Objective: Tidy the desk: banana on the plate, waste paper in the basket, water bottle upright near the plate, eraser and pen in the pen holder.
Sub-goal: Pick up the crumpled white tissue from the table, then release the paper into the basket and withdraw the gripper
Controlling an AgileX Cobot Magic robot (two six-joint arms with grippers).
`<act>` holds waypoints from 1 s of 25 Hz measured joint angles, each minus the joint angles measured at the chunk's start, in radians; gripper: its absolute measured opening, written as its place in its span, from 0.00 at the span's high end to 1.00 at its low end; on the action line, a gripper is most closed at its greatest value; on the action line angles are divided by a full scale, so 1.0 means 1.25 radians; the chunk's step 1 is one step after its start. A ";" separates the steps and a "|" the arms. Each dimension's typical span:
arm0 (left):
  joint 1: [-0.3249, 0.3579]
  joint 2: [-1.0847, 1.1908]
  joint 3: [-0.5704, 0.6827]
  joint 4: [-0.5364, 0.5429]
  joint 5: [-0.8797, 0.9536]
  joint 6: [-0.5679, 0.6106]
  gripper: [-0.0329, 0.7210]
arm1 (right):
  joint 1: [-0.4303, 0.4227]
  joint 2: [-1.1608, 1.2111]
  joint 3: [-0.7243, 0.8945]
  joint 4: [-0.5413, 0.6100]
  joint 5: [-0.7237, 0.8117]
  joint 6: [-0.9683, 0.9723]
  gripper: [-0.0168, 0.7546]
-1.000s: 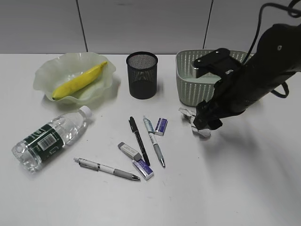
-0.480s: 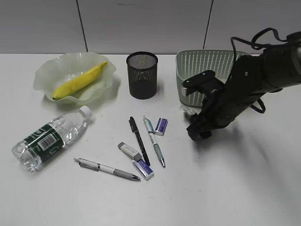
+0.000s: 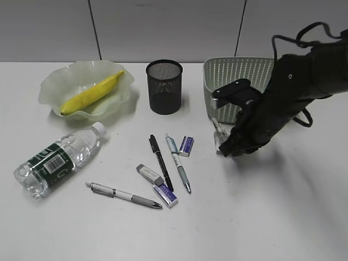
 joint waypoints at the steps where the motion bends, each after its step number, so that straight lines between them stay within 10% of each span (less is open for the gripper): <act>1: 0.000 0.000 0.000 0.000 0.000 0.000 0.38 | 0.000 -0.019 0.000 0.000 0.011 -0.001 0.94; 19: 0.000 0.000 0.000 0.000 0.000 0.000 0.38 | -0.073 -0.125 0.000 0.084 -0.382 -0.033 0.93; 25: 0.000 0.000 0.000 0.000 0.000 0.000 0.38 | -0.094 -0.069 0.000 0.135 -0.398 -0.033 0.44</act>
